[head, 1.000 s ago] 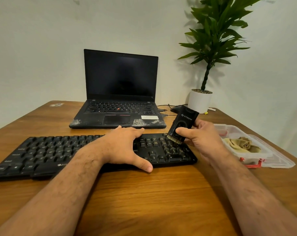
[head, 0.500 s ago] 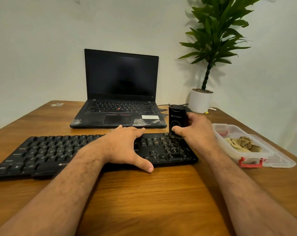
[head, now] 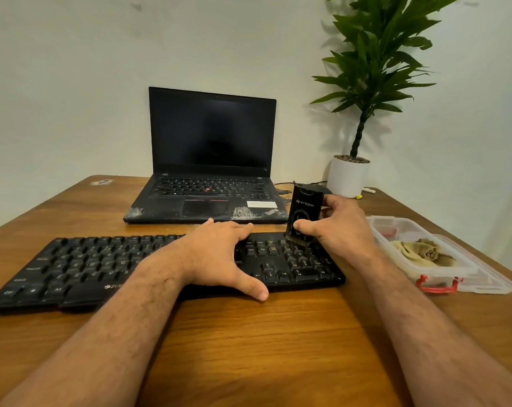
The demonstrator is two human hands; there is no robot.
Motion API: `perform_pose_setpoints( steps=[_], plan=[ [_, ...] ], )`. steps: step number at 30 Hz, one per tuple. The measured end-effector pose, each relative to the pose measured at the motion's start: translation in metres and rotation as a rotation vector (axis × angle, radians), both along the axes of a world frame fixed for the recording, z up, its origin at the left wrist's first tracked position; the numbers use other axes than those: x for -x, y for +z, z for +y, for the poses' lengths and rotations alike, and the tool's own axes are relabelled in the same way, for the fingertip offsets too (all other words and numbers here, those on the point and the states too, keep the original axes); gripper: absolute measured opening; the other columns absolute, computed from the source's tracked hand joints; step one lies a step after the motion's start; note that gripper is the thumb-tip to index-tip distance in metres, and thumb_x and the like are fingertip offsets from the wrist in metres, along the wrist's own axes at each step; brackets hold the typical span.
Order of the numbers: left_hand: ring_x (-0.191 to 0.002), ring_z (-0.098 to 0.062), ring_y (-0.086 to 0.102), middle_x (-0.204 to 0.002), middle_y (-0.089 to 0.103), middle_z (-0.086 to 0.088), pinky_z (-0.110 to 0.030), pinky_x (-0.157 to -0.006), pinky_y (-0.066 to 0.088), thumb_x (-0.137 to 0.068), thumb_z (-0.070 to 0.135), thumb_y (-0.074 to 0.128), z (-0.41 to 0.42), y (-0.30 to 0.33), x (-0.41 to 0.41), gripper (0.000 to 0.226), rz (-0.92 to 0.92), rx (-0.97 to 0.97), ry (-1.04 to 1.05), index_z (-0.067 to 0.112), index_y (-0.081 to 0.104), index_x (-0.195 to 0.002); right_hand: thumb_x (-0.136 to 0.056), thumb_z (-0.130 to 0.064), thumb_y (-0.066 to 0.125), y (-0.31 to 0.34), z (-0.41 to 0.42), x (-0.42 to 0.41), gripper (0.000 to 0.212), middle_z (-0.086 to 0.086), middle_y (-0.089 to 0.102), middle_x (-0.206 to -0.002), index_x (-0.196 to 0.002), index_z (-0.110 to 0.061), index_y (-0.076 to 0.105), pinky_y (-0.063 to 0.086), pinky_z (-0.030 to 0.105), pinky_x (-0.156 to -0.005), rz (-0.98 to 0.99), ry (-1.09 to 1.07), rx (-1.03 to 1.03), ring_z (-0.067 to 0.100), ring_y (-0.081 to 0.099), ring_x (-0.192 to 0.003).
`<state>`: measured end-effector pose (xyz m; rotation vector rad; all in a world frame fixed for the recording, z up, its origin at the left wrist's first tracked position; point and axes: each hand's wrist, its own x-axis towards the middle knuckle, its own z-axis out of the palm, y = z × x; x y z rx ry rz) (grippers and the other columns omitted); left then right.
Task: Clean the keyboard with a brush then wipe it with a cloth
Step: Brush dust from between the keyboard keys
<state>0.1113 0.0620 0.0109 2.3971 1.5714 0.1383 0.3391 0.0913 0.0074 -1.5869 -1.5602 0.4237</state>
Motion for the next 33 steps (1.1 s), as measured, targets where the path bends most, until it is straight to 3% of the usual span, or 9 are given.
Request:
perform_pose_setpoints(
  steps=[6, 10, 12, 19, 24, 26, 30, 33],
  plan=[
    [-0.148, -0.016, 0.021, -0.162, 0.023, 0.011, -0.043, -0.125, 0.008, -0.054, 0.078, 0.075, 0.0, -0.001, -0.001, 0.13, 0.002, -0.004, -0.003, 0.029, 0.014, -0.159, -0.073, -0.029, 0.088, 0.001, -0.002, -0.011, 0.059, -0.007, 0.071, -0.114, -0.127, -0.022, 0.064, 0.054, 0.033, -0.088, 0.007, -0.012, -0.006, 0.012, 0.065, -0.104],
    [-0.147, -0.015, 0.024, -0.162, 0.025, 0.01, -0.043, -0.124, 0.012, -0.054, 0.078, 0.075, 0.001, -0.001, 0.0, 0.131, -0.005, 0.0, -0.002, 0.029, 0.014, -0.158, -0.074, -0.025, 0.088, 0.004, -0.025, -0.021, 0.057, -0.01, 0.071, -0.107, -0.124, -0.028, 0.062, 0.049, 0.022, -0.068, -0.015, 0.054, 0.082, 0.008, 0.066, -0.096],
    [-0.147, -0.016, 0.023, -0.162, 0.025, 0.01, -0.043, -0.125, 0.011, -0.053, 0.079, 0.075, 0.002, -0.003, 0.0, 0.132, -0.012, -0.005, -0.003, 0.029, 0.015, -0.158, -0.074, -0.025, 0.088, 0.002, -0.041, -0.029, 0.054, -0.012, 0.071, -0.103, -0.121, -0.03, 0.061, 0.048, 0.02, -0.065, -0.028, 0.1, 0.119, 0.003, 0.065, -0.092],
    [-0.147, -0.015, 0.027, -0.161, 0.029, 0.01, -0.047, -0.125, 0.003, -0.047, 0.088, 0.071, 0.007, -0.01, 0.003, 0.137, -0.025, -0.019, -0.003, 0.027, 0.019, -0.158, -0.071, -0.03, 0.089, -0.004, -0.064, -0.037, 0.062, -0.005, 0.069, -0.11, -0.125, -0.021, 0.06, 0.055, 0.029, -0.081, -0.11, -0.081, -0.014, 0.012, 0.065, -0.097],
    [-0.146, -0.015, 0.03, -0.16, 0.031, 0.009, -0.046, -0.124, 0.003, -0.05, 0.085, 0.073, 0.005, -0.007, 0.003, 0.133, -0.029, -0.021, 0.001, 0.025, 0.02, -0.158, -0.072, -0.029, 0.088, -0.007, -0.077, -0.03, 0.059, -0.014, 0.062, -0.102, -0.123, -0.025, 0.058, 0.039, 0.01, -0.061, -0.135, -0.062, -0.022, -0.002, 0.059, -0.085],
    [-0.145, -0.016, 0.031, -0.159, 0.031, 0.009, -0.045, -0.125, 0.006, -0.053, 0.081, 0.075, 0.004, -0.006, 0.003, 0.13, -0.028, -0.023, 0.005, 0.025, 0.02, -0.158, -0.073, -0.03, 0.088, -0.008, -0.08, -0.03, 0.062, -0.014, 0.06, -0.102, -0.126, -0.023, 0.057, 0.038, 0.009, -0.062, -0.121, -0.088, -0.031, 0.004, 0.059, -0.09],
    [-0.142, -0.016, 0.034, -0.159, 0.032, 0.008, -0.044, -0.119, 0.03, -0.05, 0.082, 0.076, 0.005, -0.007, 0.004, 0.135, -0.016, -0.017, 0.019, 0.026, 0.018, -0.158, -0.072, -0.03, 0.089, -0.009, -0.081, -0.021, 0.06, -0.017, 0.061, -0.102, -0.122, -0.027, 0.056, 0.043, 0.011, -0.065, -0.093, -0.021, -0.015, 0.004, 0.06, -0.093],
    [-0.142, -0.015, 0.035, -0.158, 0.032, 0.008, -0.044, -0.117, 0.033, -0.048, 0.084, 0.075, 0.007, -0.007, 0.004, 0.136, -0.011, -0.019, 0.017, 0.026, 0.018, -0.158, -0.072, -0.031, 0.088, -0.006, -0.077, -0.017, 0.058, -0.015, 0.06, -0.098, -0.119, -0.024, 0.055, 0.05, 0.017, -0.07, -0.151, -0.089, -0.057, 0.007, 0.062, -0.092]
  ],
)
